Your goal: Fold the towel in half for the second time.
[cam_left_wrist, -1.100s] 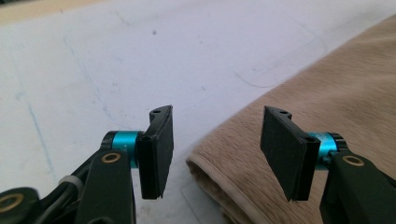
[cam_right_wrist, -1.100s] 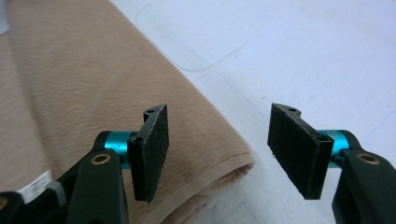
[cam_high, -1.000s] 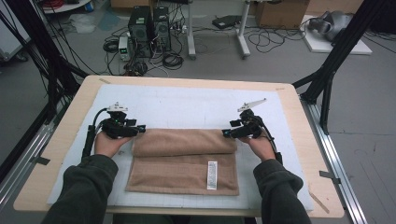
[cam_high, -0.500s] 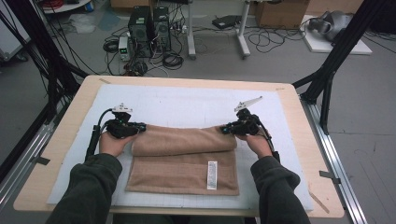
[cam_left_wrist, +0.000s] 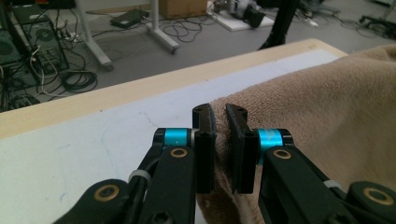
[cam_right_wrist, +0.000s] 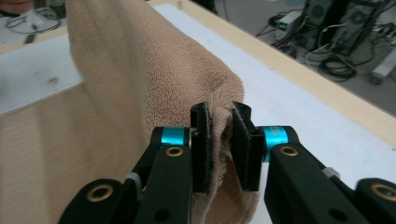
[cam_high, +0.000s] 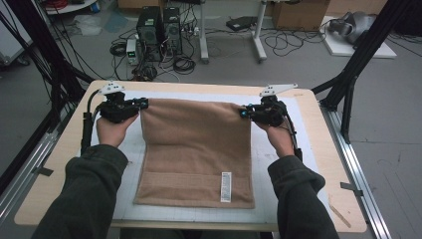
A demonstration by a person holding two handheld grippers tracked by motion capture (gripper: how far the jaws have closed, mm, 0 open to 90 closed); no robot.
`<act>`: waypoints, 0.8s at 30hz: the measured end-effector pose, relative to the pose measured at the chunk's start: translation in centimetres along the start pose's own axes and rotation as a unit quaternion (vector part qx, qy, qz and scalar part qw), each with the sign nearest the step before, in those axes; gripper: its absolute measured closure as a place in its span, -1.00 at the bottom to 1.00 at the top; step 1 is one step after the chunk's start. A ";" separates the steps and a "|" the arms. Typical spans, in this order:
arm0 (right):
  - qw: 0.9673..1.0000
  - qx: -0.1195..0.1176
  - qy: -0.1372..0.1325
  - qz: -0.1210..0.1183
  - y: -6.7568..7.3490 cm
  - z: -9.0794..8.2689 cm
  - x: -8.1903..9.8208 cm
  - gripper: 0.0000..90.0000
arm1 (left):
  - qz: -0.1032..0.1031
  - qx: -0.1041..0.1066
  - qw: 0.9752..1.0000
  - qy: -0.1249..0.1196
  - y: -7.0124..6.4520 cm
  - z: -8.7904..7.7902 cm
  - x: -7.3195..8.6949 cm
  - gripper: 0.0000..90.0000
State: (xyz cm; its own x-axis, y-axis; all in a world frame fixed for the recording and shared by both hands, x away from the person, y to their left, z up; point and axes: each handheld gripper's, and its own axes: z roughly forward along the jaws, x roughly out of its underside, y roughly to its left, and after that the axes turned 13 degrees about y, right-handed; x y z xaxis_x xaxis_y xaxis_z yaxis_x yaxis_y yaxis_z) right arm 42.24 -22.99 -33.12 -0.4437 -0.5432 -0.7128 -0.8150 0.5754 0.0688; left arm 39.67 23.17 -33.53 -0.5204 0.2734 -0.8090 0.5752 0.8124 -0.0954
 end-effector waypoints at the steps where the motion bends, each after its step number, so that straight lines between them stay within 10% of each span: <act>1: 1.000 -0.005 0.002 -0.007 0.4 -0.1 0.3 0.70 | 0.010 0.001 1.000 0.001 -0.3 -0.5 0.5 0.82; 9: 0.997 -0.040 0.026 -0.059 5.8 -1.5 5.6 0.72 | 0.062 0.035 0.997 0.029 -4.2 -4.2 8.2 0.80; 14: 0.994 -0.076 0.046 -0.055 8.0 -2.1 9.6 0.58 | 0.060 0.103 0.992 0.046 -6.1 -6.3 13.3 0.60; 18: 0.997 -0.066 0.027 -0.042 8.4 -3.6 10.8 0.41 | 0.052 0.111 0.992 0.031 -5.6 -7.3 13.9 0.28; 24: 0.994 -0.080 0.055 -0.057 8.2 -0.8 10.1 0.31 | 0.034 0.106 0.992 0.062 -4.3 -5.4 13.5 0.48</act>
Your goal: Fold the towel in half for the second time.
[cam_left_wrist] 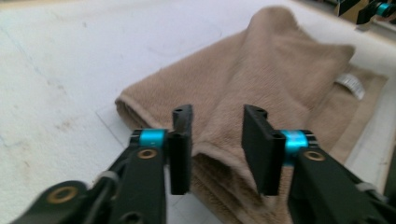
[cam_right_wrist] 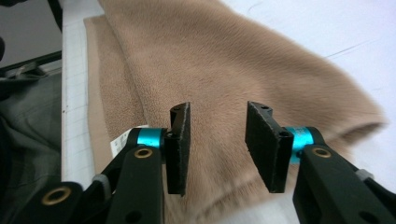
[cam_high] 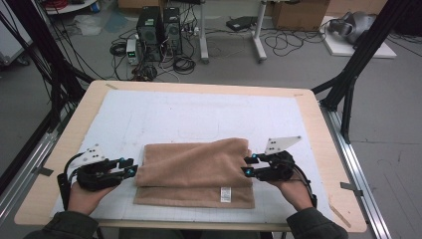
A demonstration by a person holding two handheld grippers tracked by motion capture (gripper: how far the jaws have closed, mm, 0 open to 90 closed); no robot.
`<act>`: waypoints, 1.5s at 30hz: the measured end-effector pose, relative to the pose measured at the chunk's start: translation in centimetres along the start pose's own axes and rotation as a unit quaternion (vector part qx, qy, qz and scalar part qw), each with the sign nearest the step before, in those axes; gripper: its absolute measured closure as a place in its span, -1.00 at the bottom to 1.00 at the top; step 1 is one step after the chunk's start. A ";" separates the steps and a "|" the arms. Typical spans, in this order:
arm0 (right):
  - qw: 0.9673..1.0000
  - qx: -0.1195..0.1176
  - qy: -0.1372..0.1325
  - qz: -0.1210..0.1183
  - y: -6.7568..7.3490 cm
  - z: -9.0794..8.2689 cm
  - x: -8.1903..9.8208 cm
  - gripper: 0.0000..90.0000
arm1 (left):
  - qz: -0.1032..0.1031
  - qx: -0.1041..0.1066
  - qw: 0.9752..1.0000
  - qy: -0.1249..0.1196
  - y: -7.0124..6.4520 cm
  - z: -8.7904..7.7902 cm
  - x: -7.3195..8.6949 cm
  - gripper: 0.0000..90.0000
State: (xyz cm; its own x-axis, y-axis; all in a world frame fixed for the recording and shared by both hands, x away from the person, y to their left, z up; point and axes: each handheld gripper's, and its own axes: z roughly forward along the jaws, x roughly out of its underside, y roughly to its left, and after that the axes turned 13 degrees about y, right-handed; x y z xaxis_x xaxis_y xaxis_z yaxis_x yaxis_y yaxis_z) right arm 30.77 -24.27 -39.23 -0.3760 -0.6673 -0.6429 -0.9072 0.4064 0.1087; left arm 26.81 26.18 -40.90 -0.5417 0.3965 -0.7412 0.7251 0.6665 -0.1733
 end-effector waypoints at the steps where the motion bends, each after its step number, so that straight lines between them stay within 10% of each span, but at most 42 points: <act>1: 1.000 0.000 0.008 -0.003 -0.2 0.8 -0.1 0.31 | -0.004 -0.002 1.000 0.011 0.2 0.6 0.0 0.53; 9: 0.998 -0.016 0.062 -0.011 -0.6 5.6 0.1 0.57 | 0.031 0.028 0.995 0.095 -0.9 4.4 0.2 0.54; 12: 0.997 -0.018 0.065 -0.025 -0.3 5.2 -0.2 0.88 | 0.046 0.016 0.995 0.091 -1.4 4.5 0.2 0.88; 19: 0.998 -0.035 0.025 -0.043 0.6 1.0 -1.4 0.89 | 0.032 -0.027 0.999 0.020 -1.1 0.9 -1.0 0.91; 24: 0.998 -0.050 0.017 -0.043 1.5 -1.4 -0.4 0.76 | 0.030 -0.016 0.999 0.020 -1.3 -0.3 -1.1 0.50; 35: 0.994 -0.069 0.076 -0.025 1.6 3.8 1.9 0.51 | 0.072 0.025 0.991 0.113 -3.6 4.4 0.6 0.41; 39: 0.994 -0.067 0.079 -0.034 2.0 4.2 1.7 0.78 | 0.088 0.013 0.990 0.114 -3.8 4.4 0.5 0.89; 45: 0.995 -0.080 0.043 -0.051 3.0 2.3 0.2 0.84 | 0.074 -0.020 0.995 0.064 -2.9 1.4 -0.1 0.91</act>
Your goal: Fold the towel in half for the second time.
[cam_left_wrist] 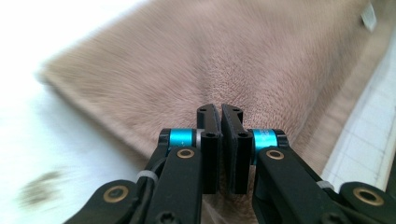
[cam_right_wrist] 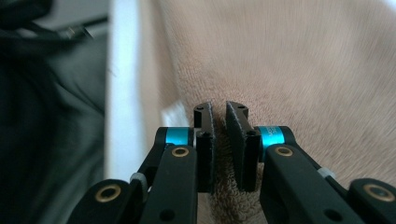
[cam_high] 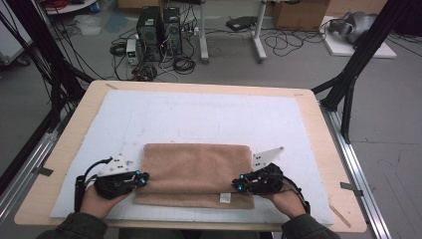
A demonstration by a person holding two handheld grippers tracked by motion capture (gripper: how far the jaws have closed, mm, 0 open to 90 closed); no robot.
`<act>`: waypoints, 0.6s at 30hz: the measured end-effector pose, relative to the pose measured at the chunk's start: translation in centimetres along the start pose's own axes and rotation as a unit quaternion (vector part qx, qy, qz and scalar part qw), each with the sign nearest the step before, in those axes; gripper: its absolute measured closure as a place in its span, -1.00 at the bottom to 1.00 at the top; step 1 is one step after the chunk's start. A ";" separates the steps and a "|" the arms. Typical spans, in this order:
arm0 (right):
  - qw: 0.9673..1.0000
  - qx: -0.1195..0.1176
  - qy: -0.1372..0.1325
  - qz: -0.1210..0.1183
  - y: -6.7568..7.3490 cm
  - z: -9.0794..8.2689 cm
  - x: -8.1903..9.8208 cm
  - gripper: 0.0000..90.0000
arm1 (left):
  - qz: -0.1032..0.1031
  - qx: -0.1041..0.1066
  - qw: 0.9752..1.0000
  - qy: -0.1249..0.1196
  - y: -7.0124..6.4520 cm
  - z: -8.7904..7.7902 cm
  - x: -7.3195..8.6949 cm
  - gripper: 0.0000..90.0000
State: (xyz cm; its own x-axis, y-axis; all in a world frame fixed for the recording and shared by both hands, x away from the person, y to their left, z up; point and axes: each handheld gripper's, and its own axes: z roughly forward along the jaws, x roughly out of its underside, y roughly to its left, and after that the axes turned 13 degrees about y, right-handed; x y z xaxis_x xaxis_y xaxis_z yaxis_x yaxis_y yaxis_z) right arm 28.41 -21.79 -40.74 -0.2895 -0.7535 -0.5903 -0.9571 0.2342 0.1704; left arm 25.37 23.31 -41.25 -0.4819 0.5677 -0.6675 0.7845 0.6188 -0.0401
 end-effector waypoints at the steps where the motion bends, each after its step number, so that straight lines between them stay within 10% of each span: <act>1: 1.000 -0.012 -0.005 -0.007 0.4 -0.2 -0.3 0.84 | -0.002 -0.002 1.000 -0.002 0.1 -0.4 0.0 0.91; 8: 1.000 0.010 0.000 0.007 0.6 0.1 0.4 0.53 | 0.002 0.031 0.999 0.009 -1.0 0.3 1.3 0.45; 12: 0.999 0.004 0.042 0.017 0.4 1.3 1.6 0.49 | 0.012 0.031 0.999 0.026 -1.7 1.5 2.1 0.58; 18: 0.999 -0.015 0.032 0.011 0.1 0.9 2.2 0.91 | 0.025 0.024 0.999 0.005 -2.4 0.6 1.7 0.93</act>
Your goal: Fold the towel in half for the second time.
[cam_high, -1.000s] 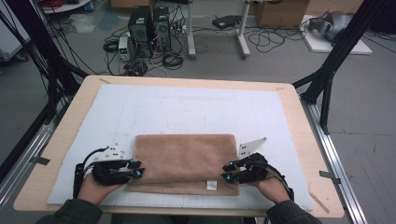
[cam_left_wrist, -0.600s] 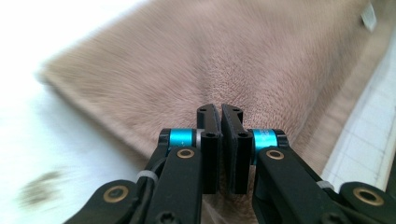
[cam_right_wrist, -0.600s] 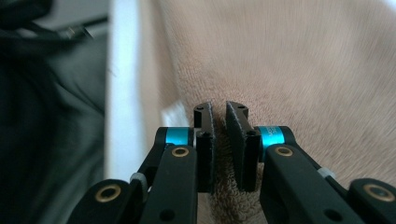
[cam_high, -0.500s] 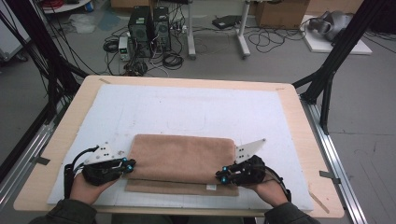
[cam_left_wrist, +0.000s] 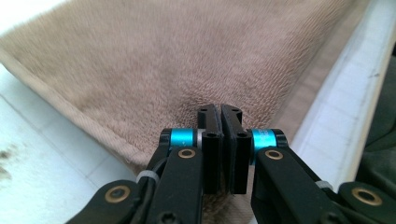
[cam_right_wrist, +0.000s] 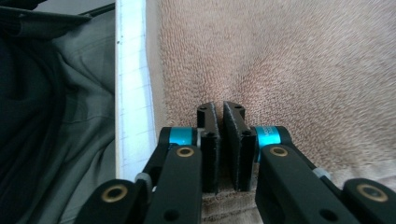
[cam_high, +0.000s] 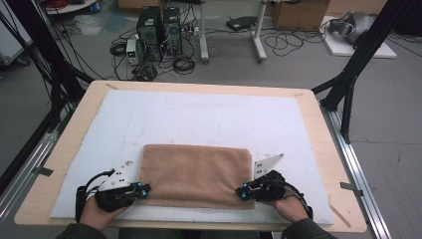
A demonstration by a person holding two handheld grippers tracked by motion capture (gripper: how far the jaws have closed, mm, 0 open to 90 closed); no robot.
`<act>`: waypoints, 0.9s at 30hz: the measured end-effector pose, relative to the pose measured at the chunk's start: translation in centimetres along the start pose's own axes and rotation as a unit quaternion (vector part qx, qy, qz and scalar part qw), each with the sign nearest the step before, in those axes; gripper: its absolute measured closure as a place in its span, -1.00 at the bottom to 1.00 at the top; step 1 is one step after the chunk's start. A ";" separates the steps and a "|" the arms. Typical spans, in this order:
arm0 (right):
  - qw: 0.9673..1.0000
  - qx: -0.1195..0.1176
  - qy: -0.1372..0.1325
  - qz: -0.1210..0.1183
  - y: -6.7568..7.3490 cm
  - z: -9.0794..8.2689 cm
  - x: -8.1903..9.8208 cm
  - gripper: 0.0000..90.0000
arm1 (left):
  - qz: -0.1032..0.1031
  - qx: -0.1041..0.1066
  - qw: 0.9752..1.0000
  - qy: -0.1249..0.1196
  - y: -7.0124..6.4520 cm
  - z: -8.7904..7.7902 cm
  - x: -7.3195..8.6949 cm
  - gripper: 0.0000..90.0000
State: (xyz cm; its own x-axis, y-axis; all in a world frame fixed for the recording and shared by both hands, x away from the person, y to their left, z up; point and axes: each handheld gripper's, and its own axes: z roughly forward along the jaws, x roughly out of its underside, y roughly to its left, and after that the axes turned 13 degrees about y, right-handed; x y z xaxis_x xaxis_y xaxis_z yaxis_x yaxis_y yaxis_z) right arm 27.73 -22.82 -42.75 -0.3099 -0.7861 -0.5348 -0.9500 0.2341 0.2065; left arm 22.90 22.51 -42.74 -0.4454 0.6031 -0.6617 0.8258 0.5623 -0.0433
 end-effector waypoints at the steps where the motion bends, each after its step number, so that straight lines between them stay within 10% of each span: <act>1: 1.000 -0.003 -0.005 -0.006 0.1 -0.5 -0.1 0.92 | -0.005 0.005 1.000 -0.014 -0.1 -0.5 0.0 0.93; 10: 1.000 -0.026 0.006 -0.004 0.7 -0.8 0.8 0.84 | -0.011 0.031 0.999 0.007 -1.2 0.5 1.3 0.89; 14: 0.999 -0.026 -0.036 0.005 0.2 -1.2 0.6 0.54 | -0.017 0.027 0.999 -0.012 -0.7 -0.2 0.6 0.55; 27: 0.989 0.116 -0.047 0.080 -6.1 -2.6 -2.5 -0.11 | -0.062 -0.071 0.995 -0.028 6.1 1.7 -4.3 0.00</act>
State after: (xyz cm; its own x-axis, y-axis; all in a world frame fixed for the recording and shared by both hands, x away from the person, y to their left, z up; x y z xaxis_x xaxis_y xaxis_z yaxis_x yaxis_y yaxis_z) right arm 34.40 -23.83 -40.54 -0.4488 -0.6740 -0.5869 -0.8681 0.4847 0.1072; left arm 30.48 22.39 -41.47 -0.5175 0.4947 -0.6982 0.7072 0.7066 -0.0235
